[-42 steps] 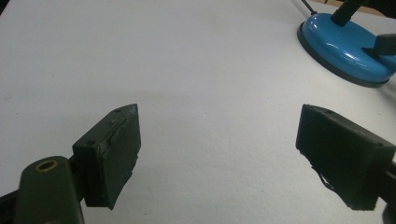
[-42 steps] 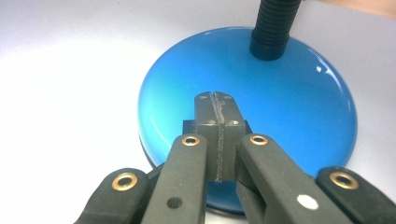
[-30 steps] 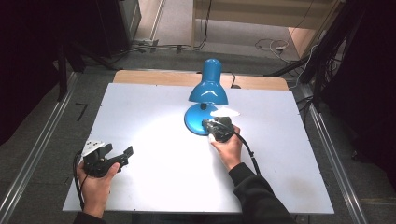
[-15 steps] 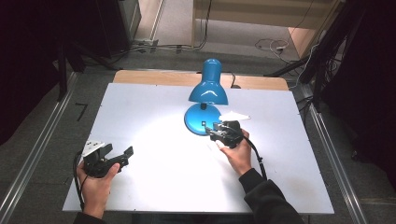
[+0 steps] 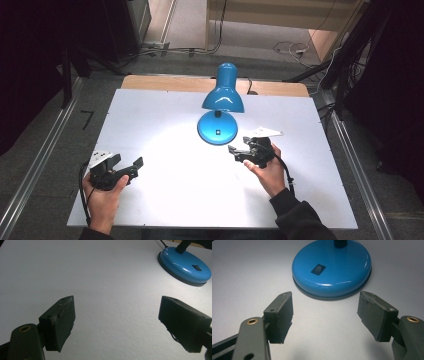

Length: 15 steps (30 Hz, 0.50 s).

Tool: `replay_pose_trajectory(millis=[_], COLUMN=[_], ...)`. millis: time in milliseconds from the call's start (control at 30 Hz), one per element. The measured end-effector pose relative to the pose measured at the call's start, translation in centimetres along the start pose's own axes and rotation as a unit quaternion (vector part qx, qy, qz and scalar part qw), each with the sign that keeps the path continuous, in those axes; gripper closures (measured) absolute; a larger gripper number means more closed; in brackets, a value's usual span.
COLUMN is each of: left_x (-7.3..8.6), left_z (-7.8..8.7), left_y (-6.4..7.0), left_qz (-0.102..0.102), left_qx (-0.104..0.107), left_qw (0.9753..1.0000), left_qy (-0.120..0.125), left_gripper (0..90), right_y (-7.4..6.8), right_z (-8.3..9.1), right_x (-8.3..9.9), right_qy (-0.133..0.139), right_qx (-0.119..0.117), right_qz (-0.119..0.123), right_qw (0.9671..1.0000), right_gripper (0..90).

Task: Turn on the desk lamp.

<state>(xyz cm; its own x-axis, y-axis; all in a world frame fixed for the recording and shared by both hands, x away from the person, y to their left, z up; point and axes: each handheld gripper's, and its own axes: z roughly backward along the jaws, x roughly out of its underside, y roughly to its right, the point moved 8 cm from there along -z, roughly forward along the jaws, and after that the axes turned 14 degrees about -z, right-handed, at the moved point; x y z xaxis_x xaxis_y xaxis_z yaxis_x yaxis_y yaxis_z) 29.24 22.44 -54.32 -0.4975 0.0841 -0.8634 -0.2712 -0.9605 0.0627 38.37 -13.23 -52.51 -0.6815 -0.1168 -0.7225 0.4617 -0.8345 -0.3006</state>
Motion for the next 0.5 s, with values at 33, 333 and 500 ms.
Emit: replay_pose_trajectory(millis=[33, 333, 500], left_x=[0.0, 0.0, 0.0], left_z=[0.0, 0.0, 0.0], left_y=[0.0, 0.0, 0.0], left_qz=[0.000, 0.000, 0.002], left_qx=[0.000, -0.001, -0.001], left_qw=[1.0000, 1.0000, 1.0000], left_qy=[0.000, -0.001, 0.000], left_gripper=[14.8, 14.8, 14.8], right_y=[0.2, 1.6, 2.3], right_z=[0.3, 1.8, 2.4], right_x=[0.0, 0.5, 0.7], right_qy=[0.001, 0.004, 0.006], right_qx=[0.000, 0.003, 0.008], right_qz=[-0.001, -0.007, -0.006], right_qw=[1.0000, 1.0000, 0.9999], right_gripper=[27.2, 26.5, 25.9])
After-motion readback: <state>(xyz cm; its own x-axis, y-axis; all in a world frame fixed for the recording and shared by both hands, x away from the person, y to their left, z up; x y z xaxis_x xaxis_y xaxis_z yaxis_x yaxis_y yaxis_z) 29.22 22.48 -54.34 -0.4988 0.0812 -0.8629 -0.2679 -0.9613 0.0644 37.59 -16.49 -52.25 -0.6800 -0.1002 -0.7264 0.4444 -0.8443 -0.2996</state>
